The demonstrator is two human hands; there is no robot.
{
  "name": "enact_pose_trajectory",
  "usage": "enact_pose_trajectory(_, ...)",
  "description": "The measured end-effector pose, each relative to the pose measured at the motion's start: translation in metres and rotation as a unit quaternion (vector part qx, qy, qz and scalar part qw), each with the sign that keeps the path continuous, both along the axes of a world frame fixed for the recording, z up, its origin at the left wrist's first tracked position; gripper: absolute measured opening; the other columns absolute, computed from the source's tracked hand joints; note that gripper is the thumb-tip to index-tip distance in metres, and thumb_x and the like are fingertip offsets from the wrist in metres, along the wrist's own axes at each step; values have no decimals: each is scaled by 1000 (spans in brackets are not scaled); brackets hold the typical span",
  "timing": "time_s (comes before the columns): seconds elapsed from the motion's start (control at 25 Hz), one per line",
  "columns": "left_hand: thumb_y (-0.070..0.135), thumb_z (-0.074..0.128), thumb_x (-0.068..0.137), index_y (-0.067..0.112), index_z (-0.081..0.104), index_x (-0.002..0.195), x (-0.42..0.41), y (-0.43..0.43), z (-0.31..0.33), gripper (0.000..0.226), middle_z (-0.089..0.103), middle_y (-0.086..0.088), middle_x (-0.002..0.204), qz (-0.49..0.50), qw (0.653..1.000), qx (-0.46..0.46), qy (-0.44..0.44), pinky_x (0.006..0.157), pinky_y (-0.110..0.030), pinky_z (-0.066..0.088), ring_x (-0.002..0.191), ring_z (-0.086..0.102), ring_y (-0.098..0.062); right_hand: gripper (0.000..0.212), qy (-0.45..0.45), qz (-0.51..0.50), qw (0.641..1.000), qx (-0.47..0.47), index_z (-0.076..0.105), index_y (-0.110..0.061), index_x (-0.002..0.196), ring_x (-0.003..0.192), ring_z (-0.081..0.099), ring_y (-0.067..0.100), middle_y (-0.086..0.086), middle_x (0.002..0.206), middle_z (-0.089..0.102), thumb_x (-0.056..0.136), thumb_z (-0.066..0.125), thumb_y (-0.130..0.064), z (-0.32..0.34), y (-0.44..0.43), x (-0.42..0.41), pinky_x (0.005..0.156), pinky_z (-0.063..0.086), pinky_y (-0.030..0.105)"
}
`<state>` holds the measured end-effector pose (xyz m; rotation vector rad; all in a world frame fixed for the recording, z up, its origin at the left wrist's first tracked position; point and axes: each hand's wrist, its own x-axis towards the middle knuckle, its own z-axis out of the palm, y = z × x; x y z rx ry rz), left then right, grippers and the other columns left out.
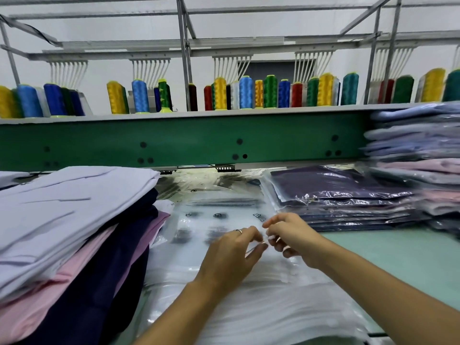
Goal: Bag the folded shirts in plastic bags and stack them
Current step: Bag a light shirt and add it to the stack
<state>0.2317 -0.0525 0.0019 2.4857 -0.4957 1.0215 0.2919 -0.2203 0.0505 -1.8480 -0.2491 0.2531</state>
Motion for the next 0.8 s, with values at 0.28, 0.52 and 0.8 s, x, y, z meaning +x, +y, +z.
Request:
enact_pose_trajectory(0.28,31,57,99,33,52,103,0,-7,5,7,69,9,90,-31,999,-35,-2,61,-38,51,76,59,-11,22,22,-26,997,72,58,-11,102,42,33,11,5,64,47,89,45,1,-10,23,-1,38,26,21)
enact_pose_trajectory(0.52,36,50,98,23,43,87,3,10,6,19,66,4,83,11,996,-26,79,66,-42,50,77,58,-20,18,15,-75,992,99,54,-10,100,43,27,12,0,59,36,96,44,4,-7,15,10,38,24,23)
enact_pose_trajectory(0.8,32,57,90,28,43,74,-1,56,7,22,60,6,71,91,980,-20,176,70,-40,52,74,58,-18,20,22,-110,988,105,54,-12,98,45,26,13,-2,54,36,98,42,5,-8,-5,29,40,23,24)
